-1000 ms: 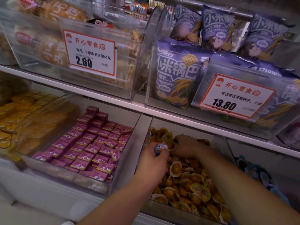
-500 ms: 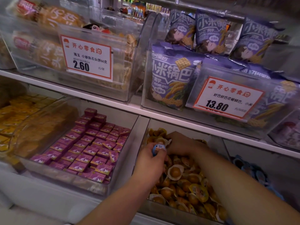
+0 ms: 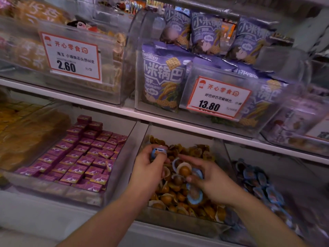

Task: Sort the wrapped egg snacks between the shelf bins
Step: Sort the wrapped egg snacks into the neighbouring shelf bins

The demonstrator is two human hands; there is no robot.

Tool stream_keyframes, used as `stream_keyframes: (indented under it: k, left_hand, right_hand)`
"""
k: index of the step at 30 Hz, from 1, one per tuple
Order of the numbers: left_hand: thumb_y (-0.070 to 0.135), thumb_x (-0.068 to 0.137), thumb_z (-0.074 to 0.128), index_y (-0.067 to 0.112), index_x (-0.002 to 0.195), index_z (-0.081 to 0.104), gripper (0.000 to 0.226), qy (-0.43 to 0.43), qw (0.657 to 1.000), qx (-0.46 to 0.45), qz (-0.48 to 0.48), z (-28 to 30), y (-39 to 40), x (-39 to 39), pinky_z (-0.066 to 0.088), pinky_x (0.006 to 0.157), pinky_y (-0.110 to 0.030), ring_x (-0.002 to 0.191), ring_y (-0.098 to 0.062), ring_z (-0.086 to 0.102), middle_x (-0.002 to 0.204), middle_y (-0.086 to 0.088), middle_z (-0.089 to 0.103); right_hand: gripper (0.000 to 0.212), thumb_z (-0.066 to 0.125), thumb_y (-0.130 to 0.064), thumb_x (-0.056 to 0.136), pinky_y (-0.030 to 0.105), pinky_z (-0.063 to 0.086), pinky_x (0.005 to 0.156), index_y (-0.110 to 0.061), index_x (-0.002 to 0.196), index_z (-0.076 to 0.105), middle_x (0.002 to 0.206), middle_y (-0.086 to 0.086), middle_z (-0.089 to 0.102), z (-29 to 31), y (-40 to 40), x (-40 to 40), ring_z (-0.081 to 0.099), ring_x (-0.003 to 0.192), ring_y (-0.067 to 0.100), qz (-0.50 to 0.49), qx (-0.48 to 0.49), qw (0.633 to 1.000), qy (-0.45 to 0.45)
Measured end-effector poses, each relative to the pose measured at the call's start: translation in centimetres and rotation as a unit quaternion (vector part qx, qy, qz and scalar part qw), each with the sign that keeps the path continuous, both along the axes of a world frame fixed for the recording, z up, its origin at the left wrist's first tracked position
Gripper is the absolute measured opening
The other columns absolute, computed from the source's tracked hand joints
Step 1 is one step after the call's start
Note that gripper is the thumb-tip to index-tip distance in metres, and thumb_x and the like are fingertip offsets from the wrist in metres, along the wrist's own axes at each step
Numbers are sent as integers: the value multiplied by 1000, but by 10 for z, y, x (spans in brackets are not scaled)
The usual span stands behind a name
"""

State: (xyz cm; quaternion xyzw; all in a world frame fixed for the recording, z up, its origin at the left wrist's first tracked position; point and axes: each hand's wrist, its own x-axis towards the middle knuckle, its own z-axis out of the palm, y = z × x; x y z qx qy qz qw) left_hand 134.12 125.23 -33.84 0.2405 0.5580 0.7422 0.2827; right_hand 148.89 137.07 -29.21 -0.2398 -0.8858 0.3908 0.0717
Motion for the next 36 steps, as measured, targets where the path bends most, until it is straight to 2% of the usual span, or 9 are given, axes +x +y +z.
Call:
stream_keyframes:
  k: [4, 9, 11, 15, 21, 25, 28, 32, 36]
  left_hand:
    - [30, 89, 61, 37, 92, 67, 9, 117, 991, -67, 18, -5, -1, -3, 46, 51, -19, 56, -2, 59, 75, 9, 70]
    - [32, 84, 72, 33, 85, 57, 16, 340, 924, -177, 12, -10, 0, 1, 48, 63, -15, 78, 4, 62, 85, 22, 65]
    - [39, 80, 75, 32, 78, 56, 21, 420, 881, -216, 14, -10, 1, 2, 42, 59, -9, 80, 6, 59, 81, 18, 62]
    - [47, 78, 76, 34, 80, 56, 24, 480, 836, -265, -6, -14, 4, -3, 41, 61, -12, 79, 2, 57, 88, 15, 58]
    - [53, 80, 71, 39, 114, 65, 38, 511, 812, -272, -76, -14, 6, -8, 42, 72, -6, 85, 7, 54, 101, 20, 58]
    - [47, 79, 75, 34, 88, 65, 19, 508, 812, -277, -81, -6, 4, -9, 44, 65, -14, 81, 4, 56, 89, 18, 58]
    - [36, 79, 79, 30, 79, 60, 20, 434, 877, -207, 15, 6, 9, -2, 44, 56, -17, 72, 0, 60, 78, 11, 63]
    - [52, 77, 72, 25, 81, 68, 28, 236, 969, -39, 61, 37, 20, 19, 46, 51, -19, 60, -6, 62, 69, 4, 69]
    - [47, 78, 67, 36, 82, 63, 13, 312, 946, -39, 78, 36, 27, 47, 48, 59, -16, 69, -5, 64, 76, 12, 69]
  right_hand:
    - [58, 53, -4, 99, 3, 38, 99, -40, 143, 45, 140, -17, 53, -19, -8, 9, 49, 119, -13, -55, 34, 997, 45]
    - [39, 53, -10, 93, 5, 38, 54, -35, 122, 64, 90, -12, 68, 4, 3, 13, 56, 60, -7, -73, 180, 977, 84]
    - [25, 56, -28, 92, 9, 43, 63, -36, 114, 65, 97, -14, 67, 18, 12, 20, 60, 77, -1, -36, 221, 974, 40]
    - [47, 52, -67, 85, 28, 46, 81, -34, 119, 60, 118, -12, 54, 3, 2, 31, 51, 109, 10, 84, 315, 939, -107]
    - [27, 57, -50, 91, 30, 35, 66, -27, 105, 59, 106, -8, 54, -9, -3, 32, 56, 102, 16, 57, 383, 921, -42]
    - [14, 60, -44, 91, 29, 50, 68, -35, 101, 56, 98, -15, 59, 1, -4, 30, 59, 88, 5, -49, 251, 965, 53]
    - [6, 66, -33, 91, 23, 48, 49, -31, 97, 65, 85, -8, 70, 9, -3, 29, 66, 69, 6, -143, -41, 976, 156]
    - [19, 60, -18, 95, 29, 43, 41, -7, 109, 68, 80, 14, 70, 13, -9, 22, 66, 60, 24, -284, -436, 818, 246]
    - [45, 45, -38, 98, 47, 55, 87, -8, 118, 71, 114, 14, 72, 17, -22, 15, 70, 103, 31, -199, -642, 712, 204]
